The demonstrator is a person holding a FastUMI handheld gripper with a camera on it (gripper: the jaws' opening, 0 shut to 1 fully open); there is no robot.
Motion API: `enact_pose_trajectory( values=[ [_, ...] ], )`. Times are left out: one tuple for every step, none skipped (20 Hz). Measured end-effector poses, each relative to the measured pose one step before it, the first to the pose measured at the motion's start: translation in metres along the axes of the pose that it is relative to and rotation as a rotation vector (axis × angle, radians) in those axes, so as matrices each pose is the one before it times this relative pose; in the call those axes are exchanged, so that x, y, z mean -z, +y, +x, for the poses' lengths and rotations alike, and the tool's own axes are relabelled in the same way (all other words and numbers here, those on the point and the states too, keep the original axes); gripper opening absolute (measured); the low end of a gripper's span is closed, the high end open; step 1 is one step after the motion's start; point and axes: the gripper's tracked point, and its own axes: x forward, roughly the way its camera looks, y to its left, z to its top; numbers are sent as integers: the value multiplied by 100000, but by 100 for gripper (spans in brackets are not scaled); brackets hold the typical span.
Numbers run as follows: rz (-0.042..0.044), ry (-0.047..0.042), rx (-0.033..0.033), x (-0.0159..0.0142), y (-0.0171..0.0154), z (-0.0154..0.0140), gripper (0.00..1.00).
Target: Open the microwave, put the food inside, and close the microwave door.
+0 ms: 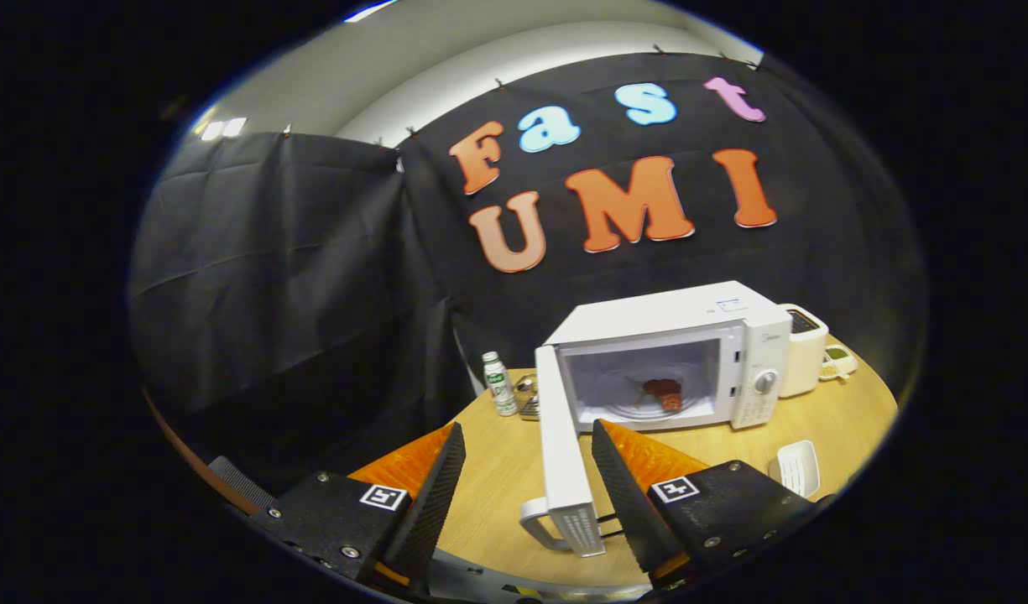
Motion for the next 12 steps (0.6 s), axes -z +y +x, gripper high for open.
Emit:
enact_pose_trajectory(
  values=[
    [-1605,2055,-4340,545,1316,532,89],
    [-839,2320,-3895,679,1055,613,89],
    [-283,2772,-3984,1055,1146,877,87],
    [212,3462,-3222,1041,703,760,86],
    [67,3678,-2076,1188,525,795,84],
    [-238,2728,-688,758,-89,548,82],
    [313,2446,815,688,-378,465,80],
    [1260,2118,-56,686,-290,384,79],
    [1262,2053,1071,540,-383,395,76],
    [1176,2048,1648,524,-735,185,74],
    [980,1947,2532,475,-885,-32,71],
    [522,604,2367,136,-1035,5,69]
  ],
)
